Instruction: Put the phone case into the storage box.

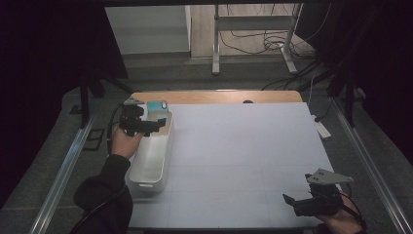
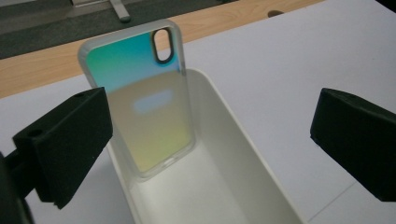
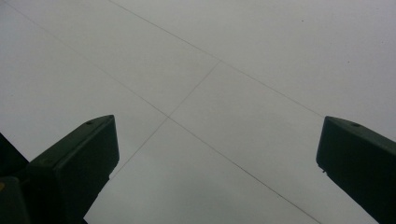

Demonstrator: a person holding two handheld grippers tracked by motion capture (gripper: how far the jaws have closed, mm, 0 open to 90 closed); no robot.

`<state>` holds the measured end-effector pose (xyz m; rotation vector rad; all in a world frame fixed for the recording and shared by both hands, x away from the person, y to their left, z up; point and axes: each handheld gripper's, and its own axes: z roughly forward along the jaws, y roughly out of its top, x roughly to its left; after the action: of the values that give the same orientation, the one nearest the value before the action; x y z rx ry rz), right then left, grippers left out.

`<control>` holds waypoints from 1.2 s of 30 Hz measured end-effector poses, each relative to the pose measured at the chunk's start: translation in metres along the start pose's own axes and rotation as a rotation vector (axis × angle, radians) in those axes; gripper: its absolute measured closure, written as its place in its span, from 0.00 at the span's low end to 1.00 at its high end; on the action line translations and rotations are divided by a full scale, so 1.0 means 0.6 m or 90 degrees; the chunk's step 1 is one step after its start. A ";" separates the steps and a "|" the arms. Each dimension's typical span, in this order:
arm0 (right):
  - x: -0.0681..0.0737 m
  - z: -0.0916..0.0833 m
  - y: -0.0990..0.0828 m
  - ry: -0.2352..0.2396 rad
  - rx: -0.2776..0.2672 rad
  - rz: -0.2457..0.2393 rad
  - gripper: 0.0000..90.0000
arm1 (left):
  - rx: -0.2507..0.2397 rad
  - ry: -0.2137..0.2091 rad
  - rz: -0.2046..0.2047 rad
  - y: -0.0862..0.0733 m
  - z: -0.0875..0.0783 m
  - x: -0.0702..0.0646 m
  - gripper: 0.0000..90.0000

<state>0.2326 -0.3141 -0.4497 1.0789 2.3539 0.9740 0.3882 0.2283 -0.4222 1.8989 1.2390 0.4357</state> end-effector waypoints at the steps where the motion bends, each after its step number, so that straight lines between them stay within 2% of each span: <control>1: 0.000 0.000 0.000 0.000 0.000 0.000 0.00 | 0.000 0.000 0.000 0.000 0.000 0.000 0.00; 7: -0.001 0.000 0.000 0.002 0.003 0.000 0.00 | -0.005 -0.021 0.012 -0.005 -0.005 -0.015 0.00; 15: -0.001 0.001 0.000 0.006 0.007 0.001 0.00 | -0.015 -0.043 0.012 -0.015 -0.011 -0.025 0.00; 27: 0.000 0.002 0.000 0.009 0.010 -0.002 0.00 | -0.012 -0.052 0.031 -0.033 -0.018 -0.044 0.00; 36: -0.001 0.002 0.000 0.010 0.010 -0.001 0.00 | -0.018 -0.067 0.034 -0.048 -0.023 -0.057 0.00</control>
<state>0.2336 -0.3138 -0.4503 1.0780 2.3784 0.9681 0.3461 0.2096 -0.4314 1.9093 1.1116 0.3746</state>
